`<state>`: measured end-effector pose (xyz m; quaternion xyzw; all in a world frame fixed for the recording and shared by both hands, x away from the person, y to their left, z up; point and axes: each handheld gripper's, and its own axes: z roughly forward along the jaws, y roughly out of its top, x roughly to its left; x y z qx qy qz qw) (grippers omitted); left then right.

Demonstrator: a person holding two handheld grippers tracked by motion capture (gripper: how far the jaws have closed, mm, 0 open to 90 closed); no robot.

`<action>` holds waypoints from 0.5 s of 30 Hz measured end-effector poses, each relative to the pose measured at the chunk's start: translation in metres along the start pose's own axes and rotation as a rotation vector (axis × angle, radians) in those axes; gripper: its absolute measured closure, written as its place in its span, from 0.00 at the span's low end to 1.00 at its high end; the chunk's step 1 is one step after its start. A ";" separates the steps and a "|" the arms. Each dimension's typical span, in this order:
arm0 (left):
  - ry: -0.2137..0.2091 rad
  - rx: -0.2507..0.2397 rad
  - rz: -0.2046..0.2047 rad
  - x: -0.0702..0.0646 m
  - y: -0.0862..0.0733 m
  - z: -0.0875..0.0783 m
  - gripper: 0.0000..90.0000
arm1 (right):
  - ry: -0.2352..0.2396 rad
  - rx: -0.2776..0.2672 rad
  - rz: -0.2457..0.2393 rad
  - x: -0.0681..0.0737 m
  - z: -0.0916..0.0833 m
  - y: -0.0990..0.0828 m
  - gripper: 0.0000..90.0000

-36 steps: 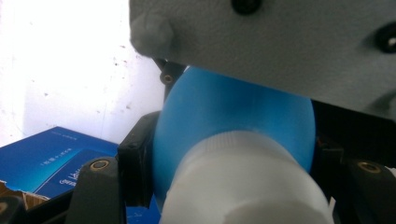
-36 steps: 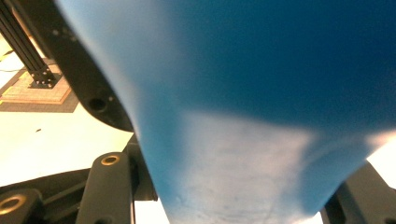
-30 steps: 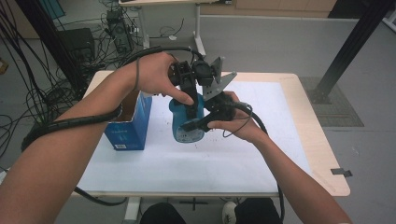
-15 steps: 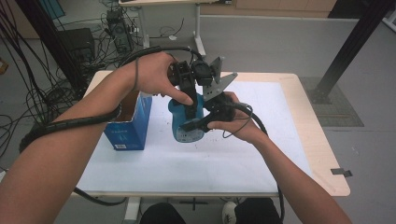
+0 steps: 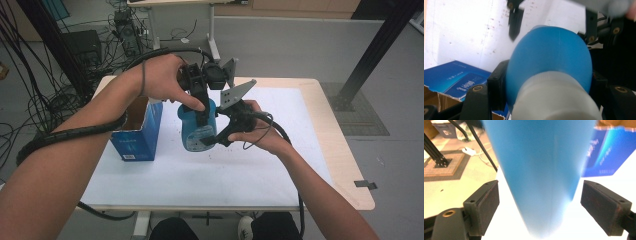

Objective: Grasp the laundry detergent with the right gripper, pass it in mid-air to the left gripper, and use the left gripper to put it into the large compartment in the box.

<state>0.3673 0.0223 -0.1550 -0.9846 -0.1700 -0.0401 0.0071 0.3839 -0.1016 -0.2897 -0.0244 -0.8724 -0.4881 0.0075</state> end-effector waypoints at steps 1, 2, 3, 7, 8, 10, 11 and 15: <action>0.000 0.004 -0.003 0.000 0.000 0.000 0.40 | -0.010 0.017 0.002 0.000 -0.002 -0.002 0.16; 0.003 0.002 -0.010 0.000 0.000 -0.001 0.40 | -0.017 0.030 0.010 0.000 -0.004 -0.003 0.14; 0.006 0.005 -0.015 0.000 0.000 -0.001 0.40 | -0.017 0.042 0.024 -0.001 -0.006 -0.005 0.12; 0.022 0.007 -0.038 0.002 0.000 -0.007 0.40 | -0.039 0.073 0.100 -0.004 -0.022 -0.013 0.08; 0.024 0.003 -0.051 0.002 -0.001 -0.008 0.40 | -0.045 0.078 0.115 -0.004 -0.025 -0.014 0.07; 0.031 -0.004 -0.073 0.002 -0.001 -0.012 0.40 | -0.065 0.094 0.147 -0.006 -0.035 -0.016 0.05; 0.036 -0.003 -0.081 0.003 -0.001 -0.014 0.40 | -0.069 0.102 0.149 -0.006 -0.039 -0.017 0.04; 0.064 0.001 -0.089 0.001 0.000 -0.021 0.40 | -0.106 0.150 0.179 -0.005 -0.056 -0.021 0.05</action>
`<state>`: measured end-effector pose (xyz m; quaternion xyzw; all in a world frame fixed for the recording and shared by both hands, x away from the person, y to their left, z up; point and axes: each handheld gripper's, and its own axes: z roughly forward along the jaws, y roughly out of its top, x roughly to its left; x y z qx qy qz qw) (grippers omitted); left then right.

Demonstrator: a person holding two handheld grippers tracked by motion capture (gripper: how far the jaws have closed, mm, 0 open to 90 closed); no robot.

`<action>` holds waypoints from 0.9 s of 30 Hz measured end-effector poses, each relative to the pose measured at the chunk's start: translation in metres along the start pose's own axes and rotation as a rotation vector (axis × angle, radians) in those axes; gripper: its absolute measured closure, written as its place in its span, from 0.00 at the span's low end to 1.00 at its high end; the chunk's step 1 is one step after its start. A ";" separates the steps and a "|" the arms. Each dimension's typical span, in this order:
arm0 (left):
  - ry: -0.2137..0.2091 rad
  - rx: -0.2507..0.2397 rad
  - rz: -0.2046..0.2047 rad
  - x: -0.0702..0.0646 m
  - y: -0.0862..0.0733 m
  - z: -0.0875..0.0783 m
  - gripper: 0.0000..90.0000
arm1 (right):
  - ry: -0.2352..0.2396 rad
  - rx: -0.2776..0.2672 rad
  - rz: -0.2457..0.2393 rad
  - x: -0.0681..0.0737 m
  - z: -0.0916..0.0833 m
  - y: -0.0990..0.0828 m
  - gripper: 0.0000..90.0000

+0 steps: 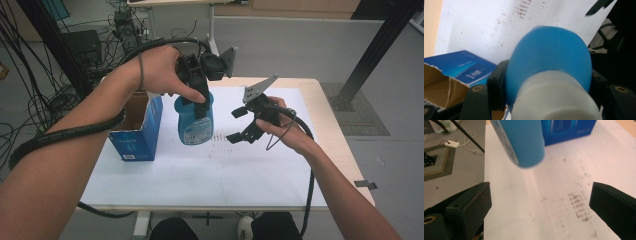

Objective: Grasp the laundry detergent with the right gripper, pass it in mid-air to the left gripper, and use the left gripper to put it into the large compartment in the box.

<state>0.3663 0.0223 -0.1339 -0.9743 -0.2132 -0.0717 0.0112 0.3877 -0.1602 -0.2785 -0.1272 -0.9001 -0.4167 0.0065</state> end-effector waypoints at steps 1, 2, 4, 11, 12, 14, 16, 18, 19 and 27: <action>0.009 -0.007 -0.007 -0.001 0.000 -0.002 0.40 | -0.004 0.016 0.006 -0.001 -0.004 -0.002 0.04; 0.015 -0.009 -0.014 -0.001 0.000 -0.003 0.40 | -0.011 0.038 -0.003 -0.001 -0.008 -0.003 0.04; 0.024 -0.013 -0.028 -0.001 -0.001 -0.008 0.40 | -0.025 0.074 0.008 -0.003 -0.016 -0.007 0.05; 0.035 -0.004 -0.076 0.001 -0.004 -0.018 0.40 | -0.097 0.164 0.054 -0.007 -0.044 -0.019 0.05; 0.030 -0.002 -0.087 0.002 -0.004 -0.019 0.40 | -0.105 0.186 0.063 -0.007 -0.048 -0.021 0.05; 0.017 0.001 -0.109 0.004 -0.005 -0.021 0.40 | -0.123 0.210 0.076 -0.008 -0.053 -0.026 0.05; 0.016 -0.004 -0.129 0.005 -0.007 -0.024 0.40 | -0.138 0.235 0.090 -0.009 -0.057 -0.029 0.06; 0.029 -0.007 -0.138 0.006 -0.008 -0.027 0.40 | -0.150 0.254 0.104 -0.009 -0.063 -0.033 0.06; 0.037 -0.006 -0.153 0.007 -0.009 -0.029 0.40 | -0.155 0.262 0.105 -0.010 -0.064 -0.033 0.06; 0.043 -0.013 -0.278 0.024 -0.016 -0.051 0.40 | -0.197 0.307 0.123 -0.010 -0.088 -0.035 0.06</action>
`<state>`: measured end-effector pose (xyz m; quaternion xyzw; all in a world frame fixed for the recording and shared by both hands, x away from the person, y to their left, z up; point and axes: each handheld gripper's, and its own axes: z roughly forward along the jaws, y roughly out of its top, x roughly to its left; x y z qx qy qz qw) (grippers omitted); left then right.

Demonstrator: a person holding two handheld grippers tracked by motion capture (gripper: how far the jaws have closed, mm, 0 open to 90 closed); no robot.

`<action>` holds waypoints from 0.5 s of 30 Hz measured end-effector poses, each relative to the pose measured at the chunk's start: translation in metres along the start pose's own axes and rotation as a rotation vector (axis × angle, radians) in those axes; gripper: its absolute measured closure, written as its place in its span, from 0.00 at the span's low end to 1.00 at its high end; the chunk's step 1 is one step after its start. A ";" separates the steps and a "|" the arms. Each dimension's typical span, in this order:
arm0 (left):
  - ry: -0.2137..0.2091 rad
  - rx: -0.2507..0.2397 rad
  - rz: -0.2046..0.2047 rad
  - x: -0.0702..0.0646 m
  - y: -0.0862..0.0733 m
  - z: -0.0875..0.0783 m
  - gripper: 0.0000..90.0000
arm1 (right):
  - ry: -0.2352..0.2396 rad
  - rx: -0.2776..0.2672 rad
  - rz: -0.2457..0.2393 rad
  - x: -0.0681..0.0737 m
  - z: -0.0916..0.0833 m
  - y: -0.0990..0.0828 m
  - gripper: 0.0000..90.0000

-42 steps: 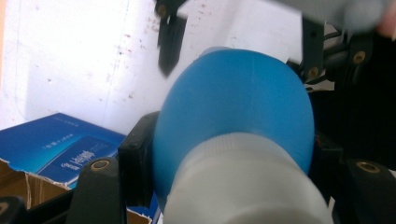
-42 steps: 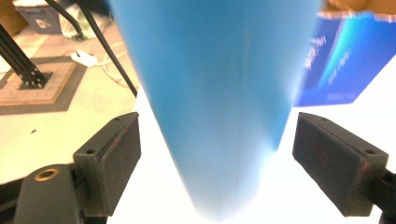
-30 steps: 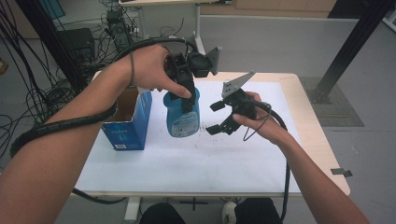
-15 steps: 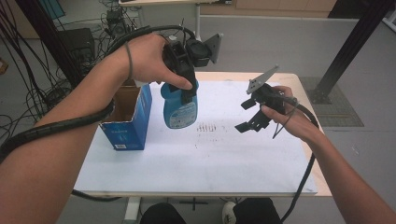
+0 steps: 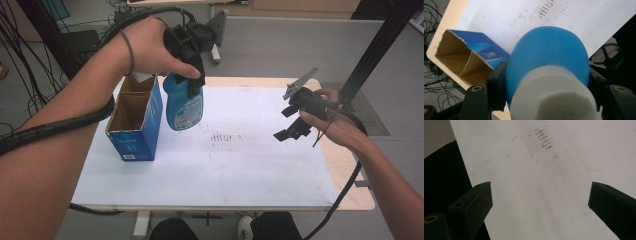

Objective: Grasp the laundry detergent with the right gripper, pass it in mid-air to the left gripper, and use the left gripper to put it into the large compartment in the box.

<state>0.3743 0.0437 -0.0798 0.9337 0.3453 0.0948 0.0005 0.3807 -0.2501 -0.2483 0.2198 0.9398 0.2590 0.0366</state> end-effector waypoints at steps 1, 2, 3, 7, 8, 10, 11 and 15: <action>-0.004 0.000 -0.020 0.004 0.000 -0.003 0.40 | -0.001 0.004 -0.002 0.000 -0.001 0.000 0.06; -0.004 -0.002 -0.036 0.006 -0.001 -0.004 0.40 | -0.004 0.013 0.002 0.000 -0.004 -0.001 0.06; -0.005 -0.003 -0.058 0.010 -0.001 -0.007 0.40 | -0.006 0.020 0.000 0.000 -0.005 -0.001 0.06; -0.011 -0.002 -0.151 0.026 -0.005 -0.011 0.40 | -0.011 0.037 0.004 0.000 -0.009 -0.003 0.06; -0.010 -0.005 -0.175 0.030 -0.006 -0.011 0.40 | -0.010 0.038 0.001 0.000 -0.010 -0.003 0.06; -0.006 -0.006 -0.217 0.037 -0.008 -0.012 0.40 | -0.014 0.041 -0.001 0.000 -0.011 -0.004 0.06; 0.004 0.000 -0.243 0.042 -0.010 -0.012 0.40 | -0.015 0.042 -0.005 0.000 -0.011 -0.005 0.06; 0.015 0.006 -0.336 0.055 -0.014 -0.014 0.40 | -0.017 0.056 -0.001 -0.001 -0.009 -0.008 0.06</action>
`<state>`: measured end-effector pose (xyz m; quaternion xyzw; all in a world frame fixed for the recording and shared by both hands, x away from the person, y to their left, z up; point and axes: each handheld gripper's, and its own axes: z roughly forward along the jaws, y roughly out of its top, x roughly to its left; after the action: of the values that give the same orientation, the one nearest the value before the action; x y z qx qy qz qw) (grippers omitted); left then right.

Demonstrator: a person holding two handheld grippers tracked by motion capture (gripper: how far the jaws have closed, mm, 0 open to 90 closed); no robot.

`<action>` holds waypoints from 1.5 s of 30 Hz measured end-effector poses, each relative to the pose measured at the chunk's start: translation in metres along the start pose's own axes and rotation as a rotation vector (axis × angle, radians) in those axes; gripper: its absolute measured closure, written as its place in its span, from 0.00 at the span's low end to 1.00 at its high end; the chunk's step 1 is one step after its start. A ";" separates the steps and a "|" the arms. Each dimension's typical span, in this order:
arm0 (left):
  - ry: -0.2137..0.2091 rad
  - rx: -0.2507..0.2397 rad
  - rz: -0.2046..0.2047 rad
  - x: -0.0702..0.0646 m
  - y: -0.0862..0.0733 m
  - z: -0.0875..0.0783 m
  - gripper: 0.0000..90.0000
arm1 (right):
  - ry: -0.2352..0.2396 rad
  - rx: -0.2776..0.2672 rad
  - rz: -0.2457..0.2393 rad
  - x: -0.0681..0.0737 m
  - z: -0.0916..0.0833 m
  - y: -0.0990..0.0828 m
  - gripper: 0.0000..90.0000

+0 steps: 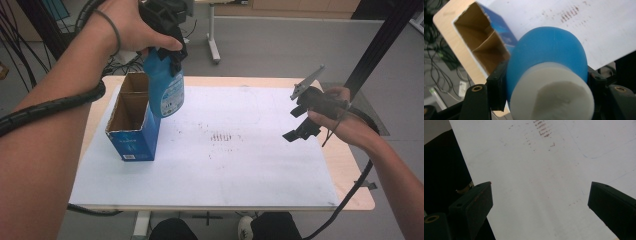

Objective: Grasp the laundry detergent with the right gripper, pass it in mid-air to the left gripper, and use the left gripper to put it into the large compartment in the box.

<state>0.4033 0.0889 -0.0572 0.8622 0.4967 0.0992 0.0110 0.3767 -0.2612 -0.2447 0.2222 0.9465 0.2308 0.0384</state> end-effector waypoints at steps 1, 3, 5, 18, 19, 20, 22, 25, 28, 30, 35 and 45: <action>0.001 0.000 -0.017 0.002 0.000 -0.001 0.40 | -0.001 0.000 0.000 0.000 0.001 0.000 0.06; 0.005 0.006 -0.049 0.008 0.000 -0.003 0.40 | 0.001 0.000 -0.003 0.000 0.001 -0.001 0.07; 0.008 0.005 -0.071 0.013 0.001 -0.005 0.41 | -0.001 0.000 -0.005 0.000 0.002 -0.001 0.07; 0.037 -0.027 -0.347 0.052 0.005 -0.017 0.41 | 0.006 -0.018 0.000 0.000 0.001 0.000 0.07; 0.040 -0.027 -0.369 0.055 0.005 -0.017 0.41 | 0.008 -0.019 0.000 0.000 0.001 0.000 0.07; 0.041 -0.026 -0.387 0.057 0.005 -0.018 0.41 | 0.008 -0.020 0.004 -0.001 0.002 -0.001 0.07; 0.042 -0.023 -0.413 0.061 0.005 -0.018 0.41 | 0.008 -0.014 0.004 -0.002 0.003 -0.002 0.07; 0.037 -0.017 -0.459 0.069 0.005 -0.018 0.41 | 0.008 -0.011 0.005 -0.003 0.003 -0.003 0.07; 0.032 -0.017 -0.488 0.075 0.003 -0.017 0.41 | 0.005 -0.018 0.006 -0.003 0.001 -0.003 0.07; 0.031 -0.018 -0.512 0.079 0.002 -0.017 0.41 | 0.003 -0.027 0.011 -0.004 0.000 -0.005 0.07; 0.038 -0.026 -0.573 0.090 -0.004 -0.018 0.41 | 0.003 -0.033 0.012 -0.005 -0.001 -0.007 0.07; 0.038 -0.027 -0.662 0.105 -0.013 -0.018 0.41 | 0.010 -0.041 0.007 -0.004 -0.001 -0.007 0.07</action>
<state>0.4404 0.1845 -0.0242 0.6519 0.7485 0.1130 0.0448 0.3776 -0.2688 -0.2465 0.2234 0.9410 0.2514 0.0376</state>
